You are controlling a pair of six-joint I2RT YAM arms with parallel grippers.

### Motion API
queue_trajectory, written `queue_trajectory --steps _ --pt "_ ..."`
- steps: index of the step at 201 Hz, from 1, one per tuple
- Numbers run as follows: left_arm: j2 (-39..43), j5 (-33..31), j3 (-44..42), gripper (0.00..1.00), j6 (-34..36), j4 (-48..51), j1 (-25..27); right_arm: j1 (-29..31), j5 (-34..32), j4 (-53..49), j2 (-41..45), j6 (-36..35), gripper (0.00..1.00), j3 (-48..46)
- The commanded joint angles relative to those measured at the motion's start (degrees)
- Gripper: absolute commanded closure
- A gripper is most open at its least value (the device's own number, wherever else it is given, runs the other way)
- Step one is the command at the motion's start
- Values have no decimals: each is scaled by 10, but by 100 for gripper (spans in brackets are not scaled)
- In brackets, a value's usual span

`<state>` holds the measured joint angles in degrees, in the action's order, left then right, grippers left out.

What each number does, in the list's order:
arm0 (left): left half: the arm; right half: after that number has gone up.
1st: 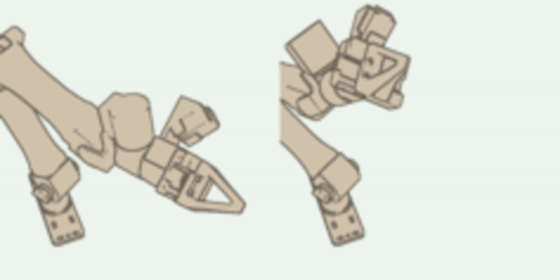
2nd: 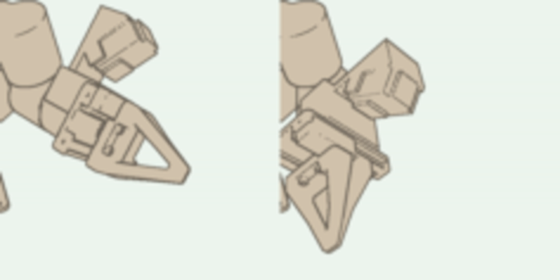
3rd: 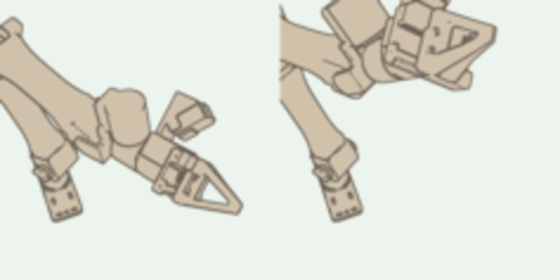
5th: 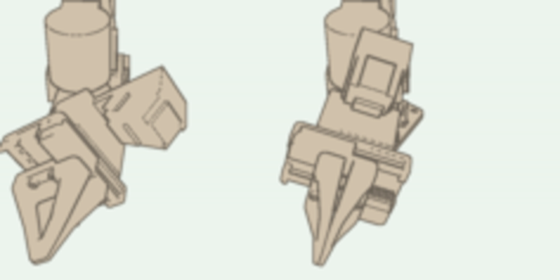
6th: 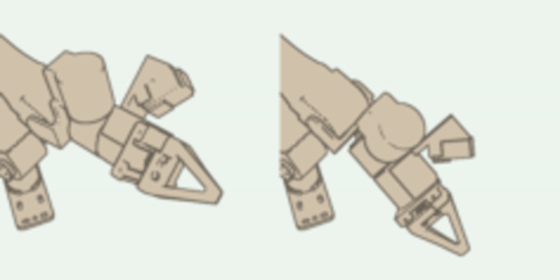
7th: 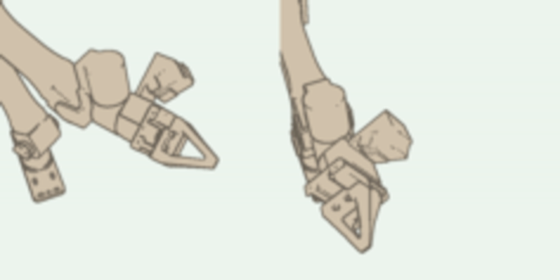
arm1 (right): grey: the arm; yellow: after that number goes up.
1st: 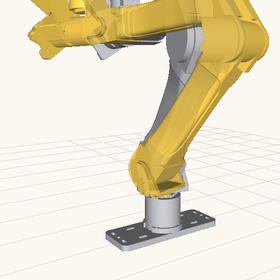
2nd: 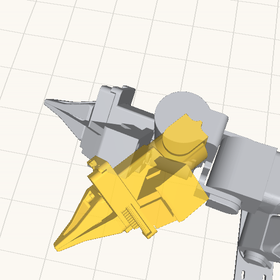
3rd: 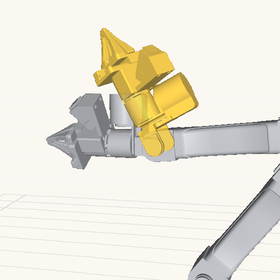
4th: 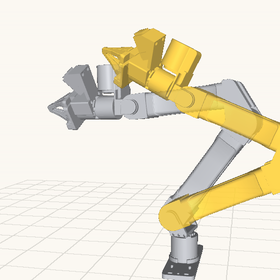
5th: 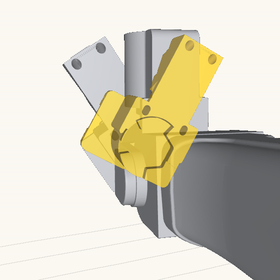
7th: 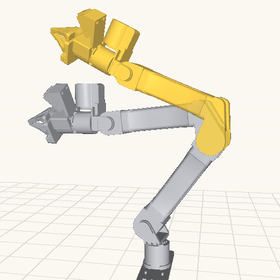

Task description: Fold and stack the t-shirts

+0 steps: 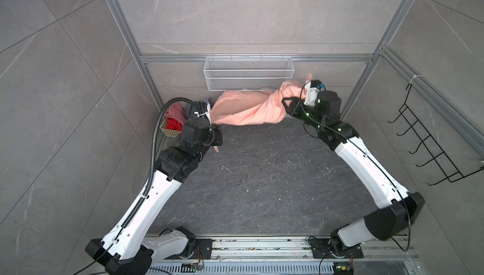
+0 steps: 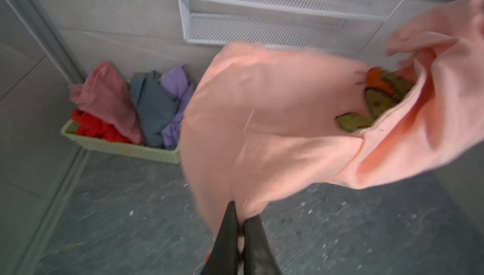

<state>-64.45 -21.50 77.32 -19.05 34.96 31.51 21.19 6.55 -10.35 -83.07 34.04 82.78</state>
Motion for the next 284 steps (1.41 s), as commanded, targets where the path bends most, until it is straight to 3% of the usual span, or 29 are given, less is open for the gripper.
queue_trajectory --steps 1,20,52,85,129,182,249,284 --pt "25 -14 -99 50 -93 52 -3 -4 -53 -30 12 40 19 -161" --pt "54 22 -143 32 -140 58 -2 -4 -70 -48 53 81 18 -244" --pt "80 42 -166 26 -153 53 -2 -4 -100 -87 101 95 17 -272" --pt "21 18 -146 23 -155 84 -6 -5 -112 -102 98 103 17 -259" --pt "-129 83 -123 23 -172 43 -58 -4 -145 -92 1 113 16 -196" --pt "-300 98 -87 23 -193 13 -123 -1 -75 -72 -126 123 17 -96" --pt "-389 126 -93 24 -213 -34 -175 7 -82 -128 -273 104 19 34" --pt "-414 159 -95 31 -217 -62 -185 11 -99 -196 -353 93 22 130"
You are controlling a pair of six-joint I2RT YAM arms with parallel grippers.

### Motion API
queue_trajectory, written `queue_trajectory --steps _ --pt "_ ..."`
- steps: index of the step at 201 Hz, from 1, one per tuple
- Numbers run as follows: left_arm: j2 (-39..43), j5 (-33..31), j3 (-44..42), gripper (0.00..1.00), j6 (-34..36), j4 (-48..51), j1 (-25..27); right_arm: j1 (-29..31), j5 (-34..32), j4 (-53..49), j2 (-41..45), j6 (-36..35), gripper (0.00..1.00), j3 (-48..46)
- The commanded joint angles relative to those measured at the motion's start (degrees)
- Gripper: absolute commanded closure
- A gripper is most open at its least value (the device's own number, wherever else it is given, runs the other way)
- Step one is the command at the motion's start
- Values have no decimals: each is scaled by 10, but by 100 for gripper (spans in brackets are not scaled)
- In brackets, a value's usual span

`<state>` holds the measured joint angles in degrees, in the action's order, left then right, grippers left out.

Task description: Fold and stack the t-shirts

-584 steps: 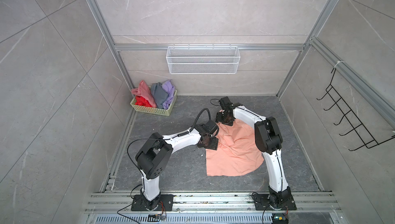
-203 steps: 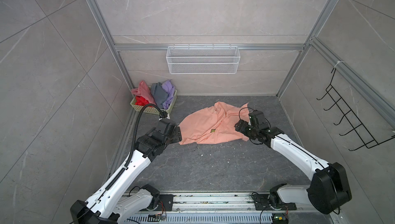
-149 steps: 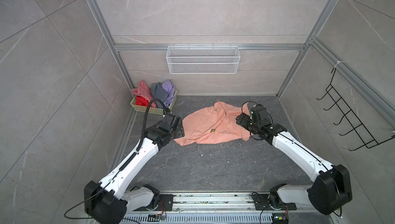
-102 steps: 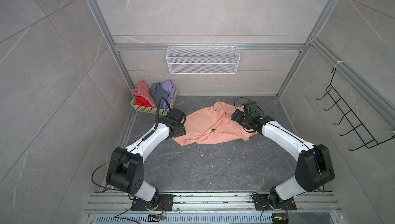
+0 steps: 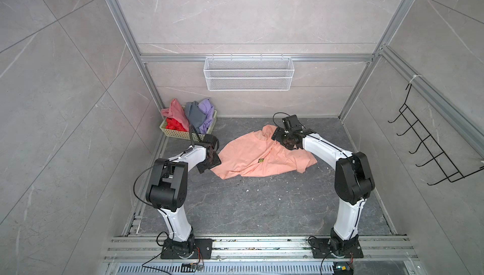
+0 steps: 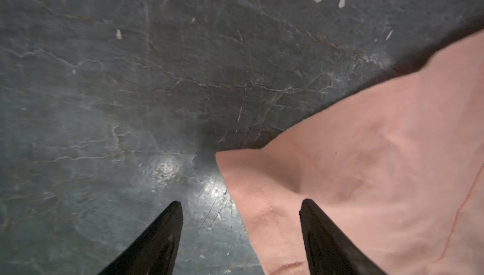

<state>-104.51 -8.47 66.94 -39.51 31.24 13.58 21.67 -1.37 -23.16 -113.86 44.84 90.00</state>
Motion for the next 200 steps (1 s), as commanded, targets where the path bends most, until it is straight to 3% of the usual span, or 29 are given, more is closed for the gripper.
queue_trajectory --steps 1,36,86,120,136,155,173,200 --pt "-14 29 9 31 -12 -25 -6 6 -20 -69 -47 -16 23 60" --pt "-28 35 9 46 -19 -39 -8 12 -30 -98 -110 -31 27 130" --pt "-44 57 8 76 -29 -51 -11 17 -41 -173 -195 -40 37 230" --pt "-28 61 7 84 -30 -60 -11 20 -89 -198 -227 -26 47 259" --pt "-27 63 10 88 -29 -58 -11 21 -92 -192 -237 -25 58 269" --pt "-25 64 10 100 -29 -58 -11 20 -89 -185 -241 -30 83 280" --pt "-11 64 11 100 -32 -53 -11 21 -89 -185 -217 -39 100 285" --pt "55 60 9 100 -25 -53 -11 21 -109 -140 -114 -62 100 242"
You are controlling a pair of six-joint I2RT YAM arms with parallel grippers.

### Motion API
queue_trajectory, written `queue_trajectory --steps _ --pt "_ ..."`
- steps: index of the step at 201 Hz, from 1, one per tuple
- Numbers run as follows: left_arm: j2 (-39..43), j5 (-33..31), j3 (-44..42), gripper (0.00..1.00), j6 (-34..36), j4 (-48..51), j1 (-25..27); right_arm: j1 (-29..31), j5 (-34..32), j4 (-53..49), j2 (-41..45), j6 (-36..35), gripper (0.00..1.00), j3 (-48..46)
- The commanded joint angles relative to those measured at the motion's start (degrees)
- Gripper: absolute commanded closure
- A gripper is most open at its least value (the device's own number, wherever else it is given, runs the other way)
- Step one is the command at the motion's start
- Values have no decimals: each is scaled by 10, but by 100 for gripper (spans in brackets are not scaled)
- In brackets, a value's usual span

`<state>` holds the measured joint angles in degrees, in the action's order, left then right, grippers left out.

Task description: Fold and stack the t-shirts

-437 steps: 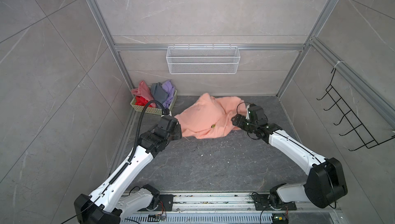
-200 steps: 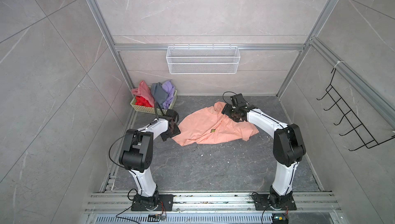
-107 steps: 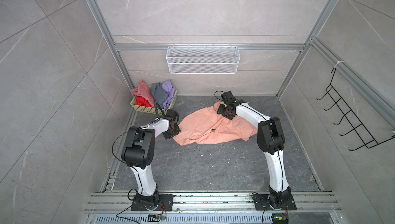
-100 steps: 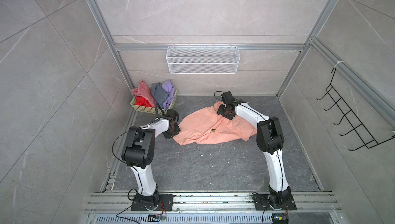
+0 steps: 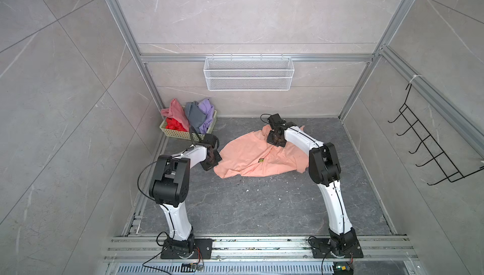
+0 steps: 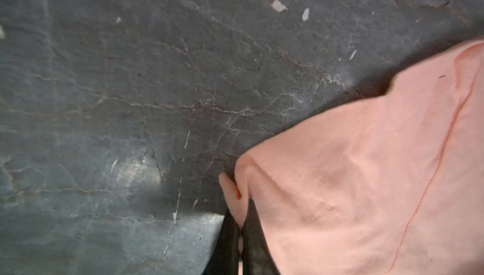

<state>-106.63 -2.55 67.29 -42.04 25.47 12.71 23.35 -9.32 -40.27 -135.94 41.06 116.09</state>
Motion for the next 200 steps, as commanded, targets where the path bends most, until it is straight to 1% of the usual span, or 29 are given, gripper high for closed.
queue_trajectory --steps 1,22,45,60,71,76,83,90,95,109,118,132,141,156,164,175,184,200 --pt "80 0 6 100 0 5 -2 4 -30 33 113 -25 100 -22" --pt "140 -8 11 100 7 10 -7 2 -29 79 209 -42 100 -74" --pt "197 -6 25 100 12 21 -10 -3 -20 100 305 -58 100 -118" --pt "235 -4 36 100 21 19 -12 -5 -27 109 367 -67 100 -148" --pt "261 -8 47 100 30 20 -13 -5 -29 133 424 -86 100 -190" --pt "270 -10 52 100 35 21 -14 -5 -29 143 447 -96 94 -210" --pt "281 -14 61 100 39 30 -15 -6 -28 148 473 -107 82 -236" --pt "290 -14 68 100 42 36 -16 -7 -30 134 491 -111 75 -251" --pt "294 -13 73 100 43 40 -16 -7 -30 120 499 -113 72 -259" --pt "306 -2 80 100 42 46 -17 -7 -21 98 513 -123 72 -283" --pt "312 7 81 100 37 46 -16 -8 -10 109 522 -129 74 -299" --pt "320 21 79 100 32 44 -16 -8 16 152 531 -131 73 -321" --pt "324 25 75 100 27 44 -16 -7 28 162 524 -132 71 -317" --pt "330 24 63 100 22 48 -16 -7 31 140 497 -129 69 -293" --pt "334 21 53 100 19 51 -16 -7 21 125 486 -123 64 -288" --pt "339 11 40 100 15 58 -16 -9 2 114 476 -118 52 -296" --pt "342 10 30 100 11 63 -16 -13 -5 108 465 -107 49 -304" --pt "345 18 14 100 3 65 -16 -24 19 105 436 -93 47 -304"
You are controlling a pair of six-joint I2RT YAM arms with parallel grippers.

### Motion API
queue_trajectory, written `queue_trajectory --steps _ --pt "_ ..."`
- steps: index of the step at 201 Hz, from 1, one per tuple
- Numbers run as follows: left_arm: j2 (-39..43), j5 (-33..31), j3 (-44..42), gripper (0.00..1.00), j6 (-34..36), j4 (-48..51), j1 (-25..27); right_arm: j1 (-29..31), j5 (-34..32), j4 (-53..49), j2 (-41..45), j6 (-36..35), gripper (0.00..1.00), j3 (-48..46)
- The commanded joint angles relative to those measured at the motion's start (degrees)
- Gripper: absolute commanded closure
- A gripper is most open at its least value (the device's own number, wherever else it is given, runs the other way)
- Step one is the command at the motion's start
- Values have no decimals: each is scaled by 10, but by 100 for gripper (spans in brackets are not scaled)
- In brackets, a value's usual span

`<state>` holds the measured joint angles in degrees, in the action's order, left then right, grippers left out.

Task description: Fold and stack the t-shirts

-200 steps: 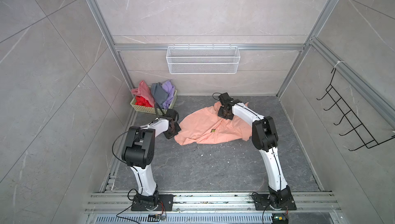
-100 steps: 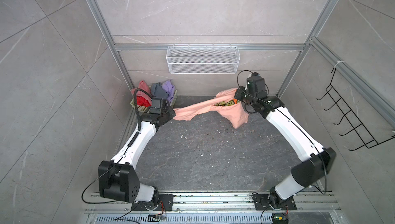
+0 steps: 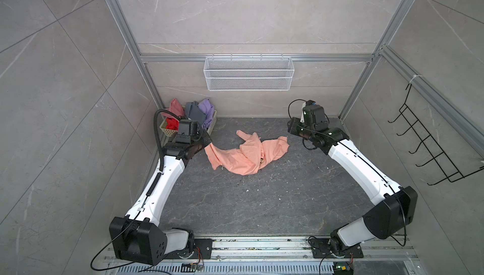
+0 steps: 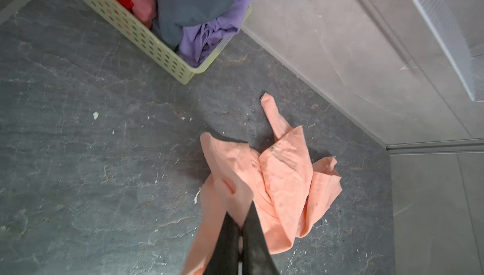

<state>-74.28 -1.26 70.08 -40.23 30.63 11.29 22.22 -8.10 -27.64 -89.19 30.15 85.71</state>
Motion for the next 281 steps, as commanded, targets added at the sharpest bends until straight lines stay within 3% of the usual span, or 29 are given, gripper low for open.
queue_trajectory --steps 1,30,50,96,169,185,207,223,242,265,281 --pt "22 7 -16 100 -15 12 -2 -13 7 -22 -34 17 47 0" --pt "18 20 -36 100 -31 1 -2 -10 81 16 -92 50 46 13" --pt "18 24 -44 100 -40 -7 -2 12 90 29 -134 53 45 35" --pt "28 18 -49 100 -50 -15 0 67 26 -95 -263 36 42 142" --pt "34 14 -52 100 -57 -20 1 75 19 -143 -371 6 38 199" --pt "36 11 -51 100 -57 -18 1 75 9 -159 -388 7 47 215" --pt "40 5 -54 100 -58 -15 1 72 -12 -150 -366 17 83 193" --pt "44 2 -56 100 -60 -15 1 67 -6 -140 -333 12 96 174" --pt "46 -1 -52 100 -60 -6 1 56 19 -103 -264 13 100 128" --pt "58 -7 -41 100 -59 17 1 17 72 2 -128 31 100 8" --pt "79 -15 -33 100 -60 59 0 -21 79 -4 -57 60 100 -52"
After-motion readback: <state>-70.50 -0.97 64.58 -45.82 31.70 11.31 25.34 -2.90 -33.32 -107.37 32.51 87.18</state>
